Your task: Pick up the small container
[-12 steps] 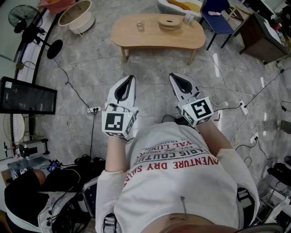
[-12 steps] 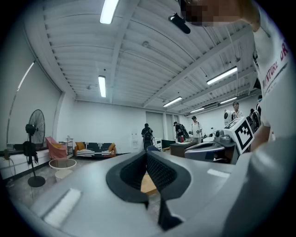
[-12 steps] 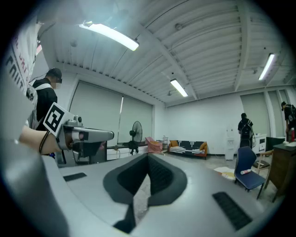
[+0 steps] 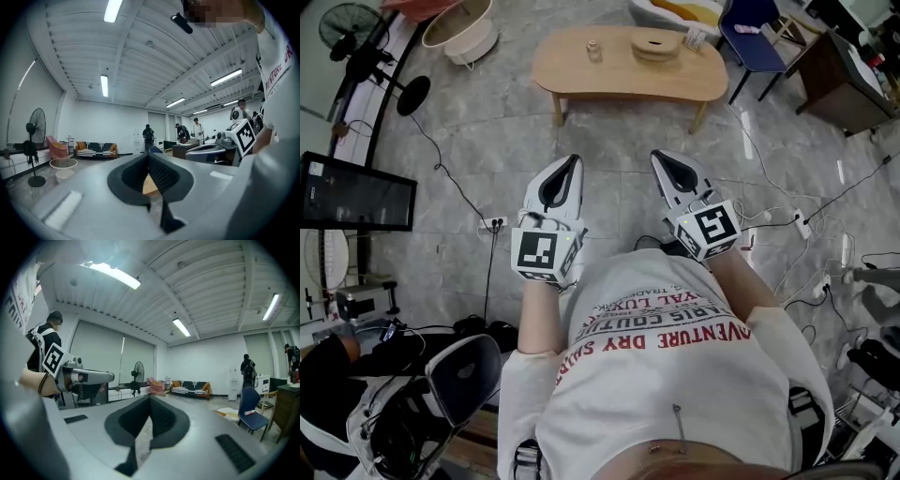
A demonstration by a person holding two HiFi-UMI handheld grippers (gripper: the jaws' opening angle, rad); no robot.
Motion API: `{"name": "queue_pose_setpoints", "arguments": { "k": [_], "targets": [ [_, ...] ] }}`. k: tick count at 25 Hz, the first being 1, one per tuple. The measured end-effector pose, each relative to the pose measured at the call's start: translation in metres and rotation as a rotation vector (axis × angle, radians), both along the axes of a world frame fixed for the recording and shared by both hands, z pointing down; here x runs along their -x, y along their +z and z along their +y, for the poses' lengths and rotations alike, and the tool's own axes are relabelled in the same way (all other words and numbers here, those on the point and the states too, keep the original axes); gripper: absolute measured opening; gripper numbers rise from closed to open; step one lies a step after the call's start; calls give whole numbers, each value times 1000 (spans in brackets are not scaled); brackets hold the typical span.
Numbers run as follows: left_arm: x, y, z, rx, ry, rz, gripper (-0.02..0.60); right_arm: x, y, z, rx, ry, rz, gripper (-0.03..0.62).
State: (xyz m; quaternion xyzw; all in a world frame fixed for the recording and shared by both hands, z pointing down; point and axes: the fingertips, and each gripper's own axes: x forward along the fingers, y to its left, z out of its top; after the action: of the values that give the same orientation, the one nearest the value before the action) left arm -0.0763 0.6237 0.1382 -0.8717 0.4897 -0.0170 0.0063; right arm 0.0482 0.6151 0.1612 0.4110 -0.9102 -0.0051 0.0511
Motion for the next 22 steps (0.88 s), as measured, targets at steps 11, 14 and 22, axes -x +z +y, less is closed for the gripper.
{"name": "queue_pose_setpoints", "arguments": {
  "k": [11, 14, 22],
  "targets": [
    [-2, 31, -18, 72, 28, 19, 257, 3, 11, -17, 48, 9, 7, -5],
    [-6, 43, -37, 76, -1, -13, 311, -1, 23, -32, 66, -4, 22, -5],
    [-13, 66, -121, 138, -90, -8, 350, -13, 41, -125, 105, -84, 9, -5]
  ]
}}
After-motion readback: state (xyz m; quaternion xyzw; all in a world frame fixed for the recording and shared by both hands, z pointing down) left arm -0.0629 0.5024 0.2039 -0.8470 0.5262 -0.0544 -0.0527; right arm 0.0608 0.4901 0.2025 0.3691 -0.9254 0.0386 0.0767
